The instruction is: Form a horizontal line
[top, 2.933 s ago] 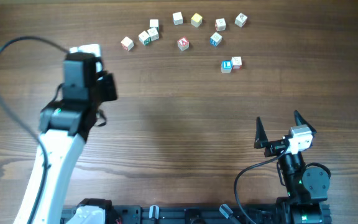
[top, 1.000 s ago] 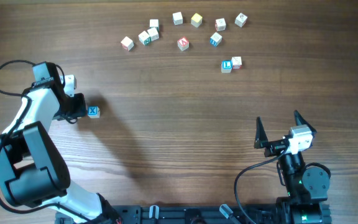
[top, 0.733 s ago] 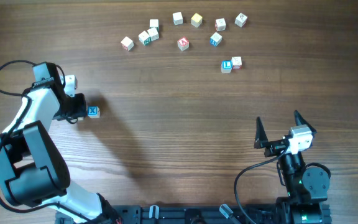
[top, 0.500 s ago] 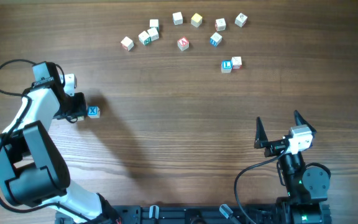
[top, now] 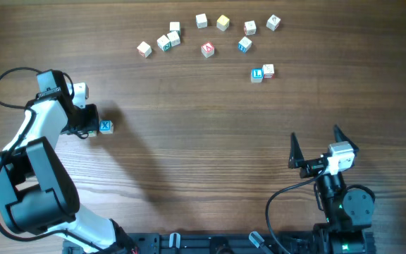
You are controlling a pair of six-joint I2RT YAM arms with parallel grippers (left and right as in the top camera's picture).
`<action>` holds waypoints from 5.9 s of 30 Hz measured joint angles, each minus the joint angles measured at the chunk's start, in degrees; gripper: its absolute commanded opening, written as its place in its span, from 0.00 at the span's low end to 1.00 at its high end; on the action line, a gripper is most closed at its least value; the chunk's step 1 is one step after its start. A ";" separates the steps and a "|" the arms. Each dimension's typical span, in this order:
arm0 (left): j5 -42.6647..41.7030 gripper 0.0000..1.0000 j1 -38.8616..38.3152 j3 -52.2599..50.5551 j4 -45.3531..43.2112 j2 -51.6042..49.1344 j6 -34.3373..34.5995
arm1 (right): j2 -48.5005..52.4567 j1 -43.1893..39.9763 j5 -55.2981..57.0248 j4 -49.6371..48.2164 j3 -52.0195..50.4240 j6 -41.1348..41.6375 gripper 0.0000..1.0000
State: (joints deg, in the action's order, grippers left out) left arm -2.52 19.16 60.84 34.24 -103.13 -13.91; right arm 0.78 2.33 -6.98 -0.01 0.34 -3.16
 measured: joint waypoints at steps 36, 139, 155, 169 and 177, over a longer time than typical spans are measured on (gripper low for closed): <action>-0.35 0.33 1.33 -0.04 -8.33 0.00 21.55 | 0.00 0.00 0.00 -0.02 0.00 0.00 1.00; 8.94 1.00 -41.86 18.03 -53.64 -21.90 28.98 | 0.00 0.00 0.00 0.00 0.00 -0.13 1.00; 9.20 1.00 -41.48 23.96 -57.86 -34.47 24.00 | 0.00 0.00 0.00 -0.02 0.00 -0.13 1.00; 5.81 0.49 -41.62 24.00 -58.64 -34.67 23.61 | 0.00 0.00 0.00 0.00 0.00 -0.13 1.00; 6.58 0.45 -41.55 24.00 -49.81 -31.04 23.61 | 0.00 0.00 0.00 0.00 0.00 -0.13 1.00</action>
State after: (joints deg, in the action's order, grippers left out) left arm 4.05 -22.39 84.84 -15.57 -134.17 9.69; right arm 0.78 2.33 -6.98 -0.01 0.34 -3.29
